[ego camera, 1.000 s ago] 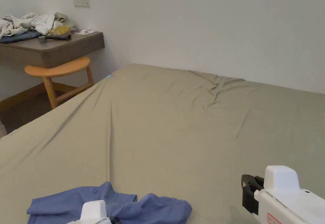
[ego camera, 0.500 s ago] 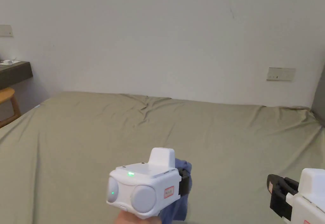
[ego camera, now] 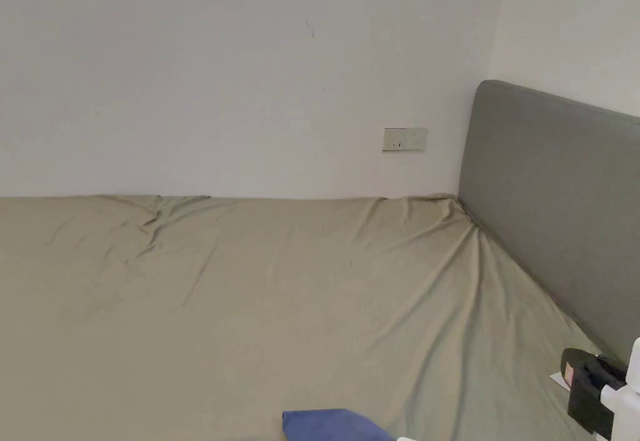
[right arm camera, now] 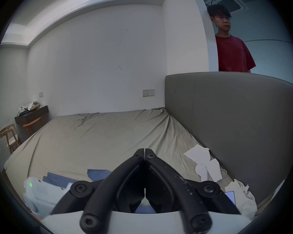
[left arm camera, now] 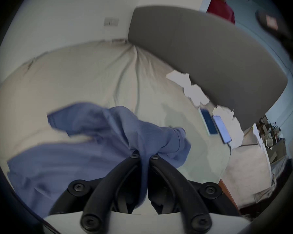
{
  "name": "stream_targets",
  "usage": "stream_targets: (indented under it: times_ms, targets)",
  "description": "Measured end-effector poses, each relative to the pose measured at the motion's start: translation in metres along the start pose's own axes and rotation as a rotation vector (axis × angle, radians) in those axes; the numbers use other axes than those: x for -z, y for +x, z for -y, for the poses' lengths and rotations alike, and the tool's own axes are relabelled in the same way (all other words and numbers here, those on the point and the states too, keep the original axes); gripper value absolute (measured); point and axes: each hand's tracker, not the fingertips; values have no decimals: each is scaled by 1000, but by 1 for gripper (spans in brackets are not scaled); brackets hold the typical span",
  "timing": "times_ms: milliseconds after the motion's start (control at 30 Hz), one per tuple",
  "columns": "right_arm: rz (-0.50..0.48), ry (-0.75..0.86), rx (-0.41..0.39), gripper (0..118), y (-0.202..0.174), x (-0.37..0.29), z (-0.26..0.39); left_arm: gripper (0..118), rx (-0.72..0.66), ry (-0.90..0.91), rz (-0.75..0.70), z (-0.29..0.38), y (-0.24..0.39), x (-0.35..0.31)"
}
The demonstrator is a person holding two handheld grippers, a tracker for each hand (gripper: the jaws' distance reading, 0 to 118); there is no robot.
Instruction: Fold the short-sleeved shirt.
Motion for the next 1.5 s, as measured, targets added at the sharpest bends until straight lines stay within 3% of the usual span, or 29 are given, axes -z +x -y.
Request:
stream_targets:
  times_ms: [333,367,433,467,500,533,600,700,867,967,1033,1067,1100,1133,1167,1267,1500]
  targets:
    - [-26,-49,12,1,-8,8,19,4,-68,-133,-28,35,-13,27]
    - [-29,-50,14,1,-9,7,19,14,-84,-129,-31,35,-14,29]
    - [-33,-50,20,1,-11,5,19,78,-135,-210,-24,35,-18,32]
    - [-35,-48,22,1,-10,5,20,103,-153,-224,5,37,-20,33]
    - [-35,-46,20,1,-11,3,19,117,-170,-196,32,39,-22,29]
    - [-36,-44,18,1,-11,2,19,118,-195,-151,35,40,-23,20]
    - [-37,-39,13,1,-11,0,18,114,-219,-100,86,35,-35,1]
    - [-44,-26,4,1,-16,-4,12,112,-203,120,78,27,-59,-74]
    - [-68,12,-19,1,-29,-16,8,115,-250,615,-210,48,-132,-251]
    - [-67,25,-49,1,-34,-23,11,113,-308,733,-430,93,-167,-342]
    - [-64,24,-54,1,-37,-28,13,88,-312,755,-544,127,-182,-384]
    - [-63,23,-55,1,-37,-30,13,71,-317,749,-601,142,-187,-402]
    - [-61,24,-52,1,-37,-33,13,41,-329,764,-644,155,-186,-414]
    - [-59,27,-49,1,-37,-36,14,23,-359,771,-678,169,-188,-426]
    - [-56,32,-43,1,-37,-40,14,13,-384,775,-686,183,-190,-436]
    - [-48,46,-34,1,-40,-49,12,2,-404,765,-746,208,-183,-450]
    - [-35,50,-35,1,-47,-54,14,0,-441,711,-703,225,-189,-445]
